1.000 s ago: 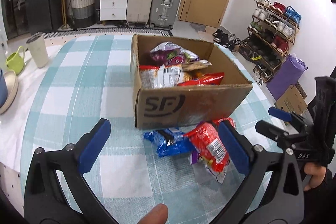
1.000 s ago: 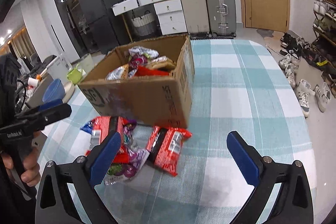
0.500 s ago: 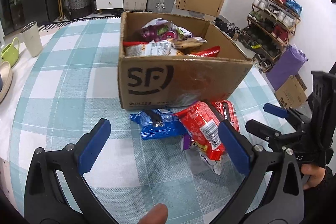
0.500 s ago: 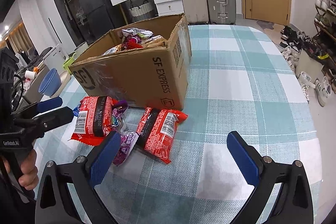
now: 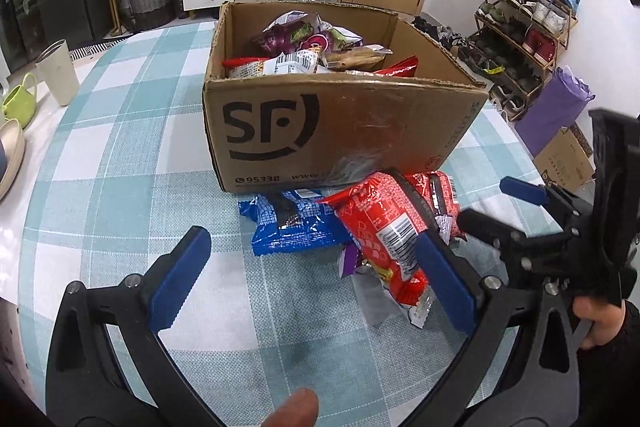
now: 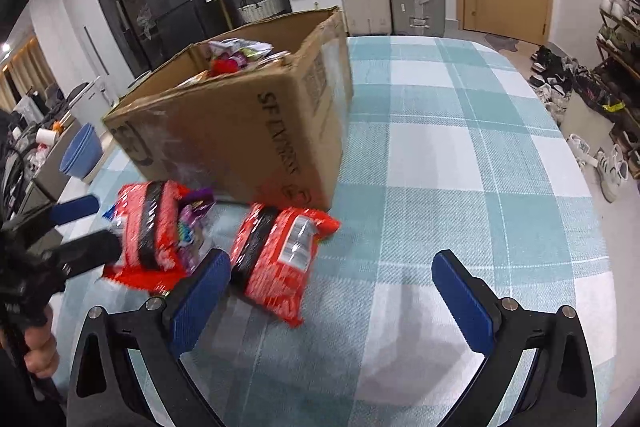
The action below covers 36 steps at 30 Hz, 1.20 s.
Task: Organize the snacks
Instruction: 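Move both tools back toward the red noodle bags beside the box, then grasp a red noodle bag with the left tool while the right tool grasps another red noodle bag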
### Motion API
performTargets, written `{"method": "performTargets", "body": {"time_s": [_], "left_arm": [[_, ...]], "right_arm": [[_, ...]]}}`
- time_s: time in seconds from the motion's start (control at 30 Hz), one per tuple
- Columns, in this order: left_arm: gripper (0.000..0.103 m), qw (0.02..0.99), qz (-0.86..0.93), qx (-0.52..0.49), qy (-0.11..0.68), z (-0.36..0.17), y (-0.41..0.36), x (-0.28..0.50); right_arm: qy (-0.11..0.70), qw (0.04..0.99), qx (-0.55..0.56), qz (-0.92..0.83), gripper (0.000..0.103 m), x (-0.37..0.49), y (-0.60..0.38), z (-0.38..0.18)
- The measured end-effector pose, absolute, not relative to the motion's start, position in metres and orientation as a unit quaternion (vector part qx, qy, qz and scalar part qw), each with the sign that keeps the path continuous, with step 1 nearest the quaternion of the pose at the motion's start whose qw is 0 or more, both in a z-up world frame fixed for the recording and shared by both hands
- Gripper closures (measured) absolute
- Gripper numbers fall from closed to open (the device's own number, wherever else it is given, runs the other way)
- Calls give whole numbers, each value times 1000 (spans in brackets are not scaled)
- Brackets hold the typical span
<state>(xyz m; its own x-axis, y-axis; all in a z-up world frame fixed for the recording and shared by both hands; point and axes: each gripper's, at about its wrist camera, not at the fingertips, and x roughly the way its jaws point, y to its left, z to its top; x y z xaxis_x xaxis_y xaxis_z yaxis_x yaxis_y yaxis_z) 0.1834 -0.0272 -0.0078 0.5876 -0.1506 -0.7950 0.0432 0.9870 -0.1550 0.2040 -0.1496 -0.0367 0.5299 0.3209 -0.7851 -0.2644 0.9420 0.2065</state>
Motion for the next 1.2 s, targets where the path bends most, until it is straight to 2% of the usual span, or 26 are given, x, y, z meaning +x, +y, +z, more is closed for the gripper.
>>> {"method": "performTargets", "body": {"time_s": [0.4, 0.9, 1.07, 1.13, 1.2], "left_arm": [[1, 889, -45, -50, 452, -7, -26, 182], [1, 892, -65, -32, 447, -6, -42, 182], [1, 890, -64, -38, 450, -8, -43, 184], [1, 889, -65, -37, 452, -8, -44, 184], [1, 889, -66, -35, 451, -8, -46, 185]], "right_arm": [[473, 865, -9, 168, 1, 224, -118, -56], [478, 867, -20, 138, 2, 222, -138, -62], [475, 866, -19, 153, 16, 213, -138, -61], [467, 870, -27, 157, 31, 209, -135, -58], [464, 870, -34, 162, 36, 207, -132, -58]]}}
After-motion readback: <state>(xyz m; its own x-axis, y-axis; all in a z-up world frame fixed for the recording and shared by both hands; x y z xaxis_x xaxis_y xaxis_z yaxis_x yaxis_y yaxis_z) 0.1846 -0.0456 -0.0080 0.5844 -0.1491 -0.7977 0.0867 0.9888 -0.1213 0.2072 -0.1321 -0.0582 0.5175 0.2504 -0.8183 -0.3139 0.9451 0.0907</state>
